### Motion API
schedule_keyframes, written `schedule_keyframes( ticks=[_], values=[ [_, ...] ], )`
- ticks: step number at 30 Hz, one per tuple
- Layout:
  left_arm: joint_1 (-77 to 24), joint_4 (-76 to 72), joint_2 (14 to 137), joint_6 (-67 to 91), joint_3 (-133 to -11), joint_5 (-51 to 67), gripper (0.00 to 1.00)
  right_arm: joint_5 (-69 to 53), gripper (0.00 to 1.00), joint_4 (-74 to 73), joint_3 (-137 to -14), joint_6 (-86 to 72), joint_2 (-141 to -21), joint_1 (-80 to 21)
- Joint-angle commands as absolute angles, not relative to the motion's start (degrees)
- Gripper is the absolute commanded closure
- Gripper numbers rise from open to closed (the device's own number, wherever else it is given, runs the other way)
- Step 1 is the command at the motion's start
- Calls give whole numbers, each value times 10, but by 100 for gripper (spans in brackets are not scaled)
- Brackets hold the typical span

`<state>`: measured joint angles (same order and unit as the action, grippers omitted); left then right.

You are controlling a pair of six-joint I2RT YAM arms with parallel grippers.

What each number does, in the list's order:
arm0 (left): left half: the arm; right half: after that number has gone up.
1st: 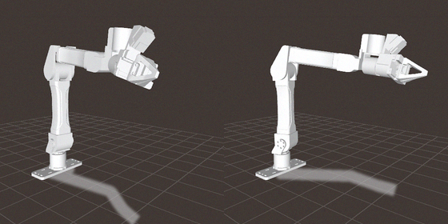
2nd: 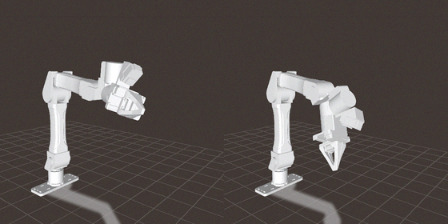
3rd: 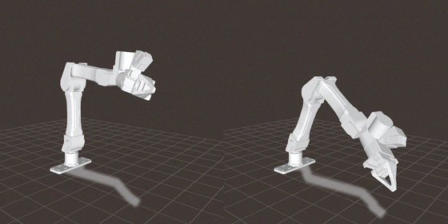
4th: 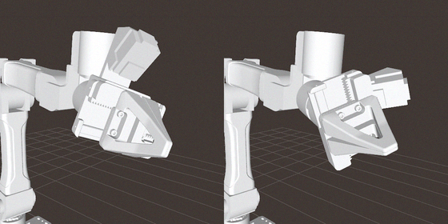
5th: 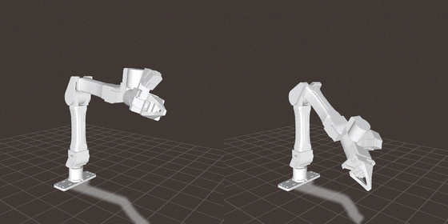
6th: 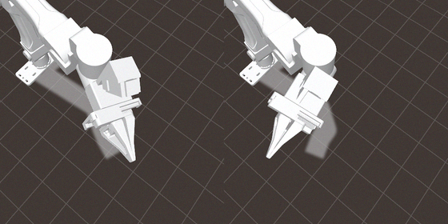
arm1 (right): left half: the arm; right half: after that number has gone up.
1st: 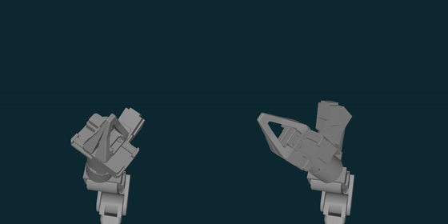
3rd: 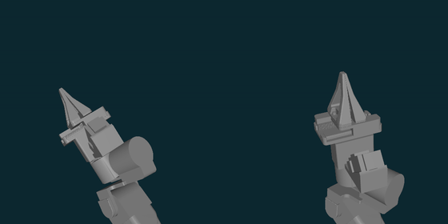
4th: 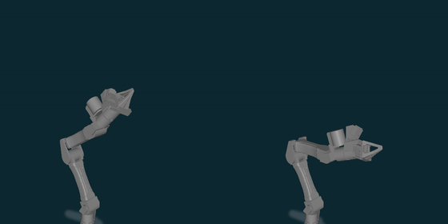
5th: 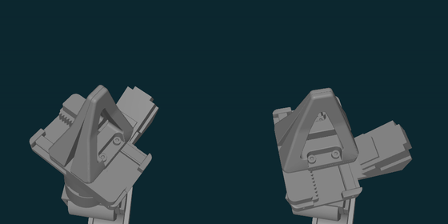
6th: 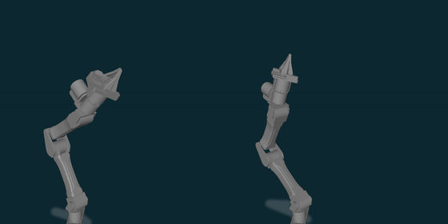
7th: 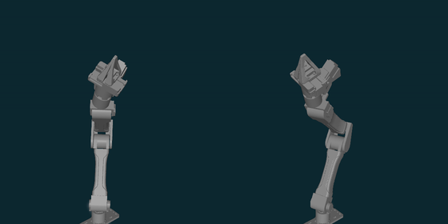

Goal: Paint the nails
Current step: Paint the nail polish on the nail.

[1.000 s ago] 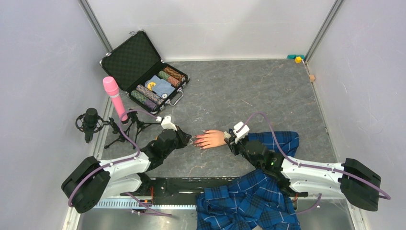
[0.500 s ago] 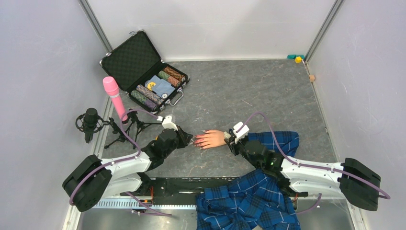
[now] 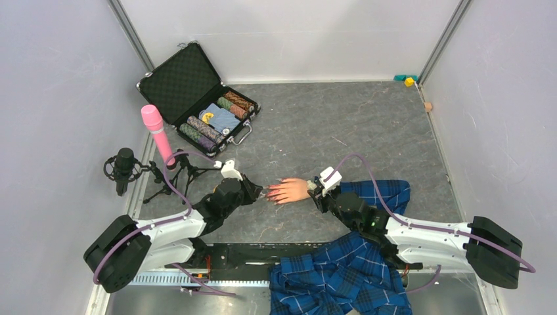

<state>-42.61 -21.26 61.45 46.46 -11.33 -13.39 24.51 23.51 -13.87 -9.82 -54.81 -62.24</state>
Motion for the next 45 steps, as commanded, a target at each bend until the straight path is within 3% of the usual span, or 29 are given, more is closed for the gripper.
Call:
schedule_keyframes(
  ticks=[1, 45],
  values=[
    [-429, -209, 609, 457, -110, -149, 98, 250, 100, 272, -137, -104, -545, -621],
    [-429, -185, 595, 445, -106, -169, 98, 249, 100, 270, -133, -106, -536, -621]
  ],
)
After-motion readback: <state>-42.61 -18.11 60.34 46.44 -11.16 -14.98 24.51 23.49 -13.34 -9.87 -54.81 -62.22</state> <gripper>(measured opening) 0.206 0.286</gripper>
